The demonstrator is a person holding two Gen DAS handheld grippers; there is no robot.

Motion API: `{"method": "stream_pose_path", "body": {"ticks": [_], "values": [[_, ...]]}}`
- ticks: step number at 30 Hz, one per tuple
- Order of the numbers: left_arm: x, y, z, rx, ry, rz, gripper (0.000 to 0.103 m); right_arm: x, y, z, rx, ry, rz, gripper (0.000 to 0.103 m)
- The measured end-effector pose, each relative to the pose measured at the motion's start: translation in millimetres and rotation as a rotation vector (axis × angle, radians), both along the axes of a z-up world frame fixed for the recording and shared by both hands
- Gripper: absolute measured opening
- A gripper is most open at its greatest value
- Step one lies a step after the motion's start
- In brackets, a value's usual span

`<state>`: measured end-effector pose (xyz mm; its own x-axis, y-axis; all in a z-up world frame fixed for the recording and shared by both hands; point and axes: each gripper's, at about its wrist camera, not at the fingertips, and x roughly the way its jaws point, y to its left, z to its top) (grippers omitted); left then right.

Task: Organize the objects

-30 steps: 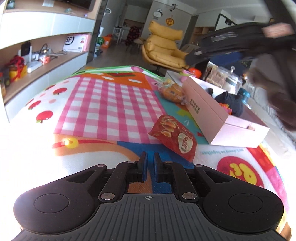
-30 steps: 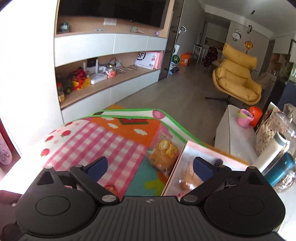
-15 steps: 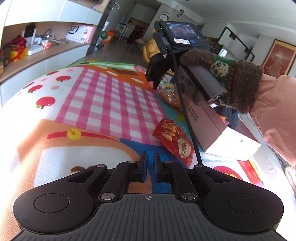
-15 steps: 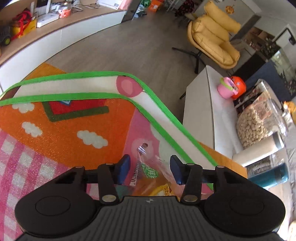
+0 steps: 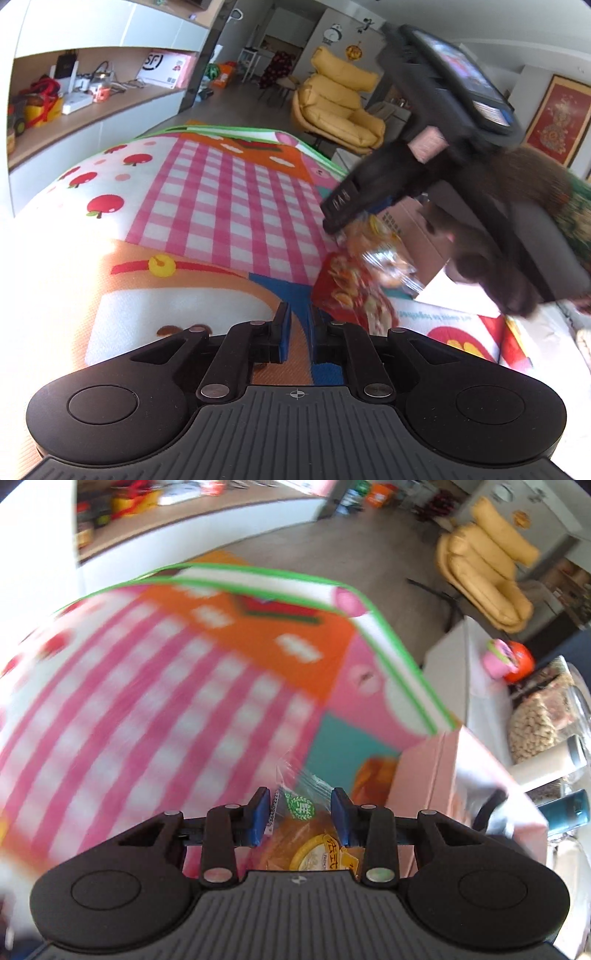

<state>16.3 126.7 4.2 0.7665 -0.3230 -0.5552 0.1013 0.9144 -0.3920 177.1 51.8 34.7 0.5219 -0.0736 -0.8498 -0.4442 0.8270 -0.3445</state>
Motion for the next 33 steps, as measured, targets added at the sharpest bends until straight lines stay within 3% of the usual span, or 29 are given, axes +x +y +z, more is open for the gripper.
{"method": "stream_pose_path", "body": {"ticks": [6, 14, 17, 22, 27, 29, 31, 33], "values": [[-17.4, -4.1, 6.0, 0.069, 0.011, 0.003, 0.011, -69.9, -9.5, 5.3, 0.066, 0.005, 0.080, 0.036], [-28.6, -6.3, 12.0, 0.097, 0.040, 0.034, 0.012, -143.2, -56.6, 8.2, 0.176, -0.014, 0.120, 0.038], [-26.9, -11.1, 15.0, 0.112, 0.054, 0.035, 0.012, -159.3, -76.2, 4.6, 0.179, -0.035, 0.103, 0.048], [-29.3, -22.6, 19.3, 0.138, 0.062, 0.008, 0.012, -169.4, -113.2, -4.6, 0.191, -0.105, 0.049, 0.075], [-33.5, -26.7, 26.5, 0.184, 0.048, 0.009, 0.012, -172.3, -148.8, -11.1, 0.213, -0.195, -0.027, 0.084], [-34.5, -32.4, 29.2, 0.218, 0.030, -0.023, 0.012, -171.1, -161.8, -14.3, 0.257, -0.208, -0.064, 0.089], [-37.4, -40.3, 32.6, 0.242, 0.017, -0.082, 0.012, -170.2, -173.4, -18.9, 0.303, -0.219, -0.099, 0.100], [-41.8, -48.6, 36.0, 0.250, 0.007, -0.158, 0.012, -169.3, -183.4, -24.3, 0.364, -0.219, -0.135, 0.103]]}}
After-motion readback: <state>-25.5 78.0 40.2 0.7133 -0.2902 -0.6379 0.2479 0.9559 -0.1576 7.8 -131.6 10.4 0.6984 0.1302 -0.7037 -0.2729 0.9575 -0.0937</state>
